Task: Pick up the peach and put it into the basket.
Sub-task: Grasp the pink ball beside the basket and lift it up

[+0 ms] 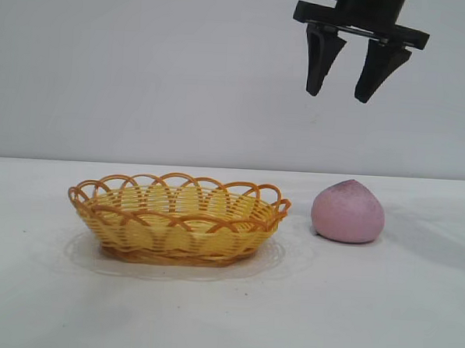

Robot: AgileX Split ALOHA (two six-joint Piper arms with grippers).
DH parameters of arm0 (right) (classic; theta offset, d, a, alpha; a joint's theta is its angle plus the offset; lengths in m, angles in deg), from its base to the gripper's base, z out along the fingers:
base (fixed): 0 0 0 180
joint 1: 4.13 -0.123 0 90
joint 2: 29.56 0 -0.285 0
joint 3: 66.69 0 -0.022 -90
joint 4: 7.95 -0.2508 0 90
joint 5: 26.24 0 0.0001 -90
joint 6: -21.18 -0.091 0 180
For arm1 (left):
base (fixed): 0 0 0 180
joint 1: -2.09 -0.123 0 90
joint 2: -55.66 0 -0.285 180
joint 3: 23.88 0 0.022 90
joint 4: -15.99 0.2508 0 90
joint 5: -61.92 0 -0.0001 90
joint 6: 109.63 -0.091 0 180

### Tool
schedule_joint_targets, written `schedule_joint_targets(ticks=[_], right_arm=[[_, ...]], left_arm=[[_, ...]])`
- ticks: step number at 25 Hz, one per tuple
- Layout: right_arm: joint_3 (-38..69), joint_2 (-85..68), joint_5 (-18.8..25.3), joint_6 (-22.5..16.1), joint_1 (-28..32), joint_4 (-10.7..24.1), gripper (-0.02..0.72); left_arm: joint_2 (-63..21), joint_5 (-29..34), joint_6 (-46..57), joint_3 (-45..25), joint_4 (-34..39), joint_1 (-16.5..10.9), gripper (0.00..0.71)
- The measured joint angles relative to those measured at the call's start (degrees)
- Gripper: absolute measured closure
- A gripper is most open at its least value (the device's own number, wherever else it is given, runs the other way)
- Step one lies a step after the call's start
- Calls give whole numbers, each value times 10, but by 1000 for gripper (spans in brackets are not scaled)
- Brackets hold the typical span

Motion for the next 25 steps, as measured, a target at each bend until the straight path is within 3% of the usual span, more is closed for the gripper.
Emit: schedule_joint_targets(ticks=[4, 8, 16, 22, 25], right_arm=[[0, 7, 5, 0, 0, -8, 176], [0, 8, 9, 3, 0, -12, 176], [56, 8, 16, 3, 0, -15, 176], [74, 8, 21, 4, 0, -15, 176], [74, 8, 25, 5, 0, -18, 176]], left_arm=[[-151, 43, 14, -85, 0, 0, 236], [-248, 43, 18, -115, 0, 0, 236], [-268, -27, 18, -148, -11, 0, 236], [-269, 98, 19, -83, -6, 0, 236], [-289, 167, 19, -90, -1, 0, 236]])
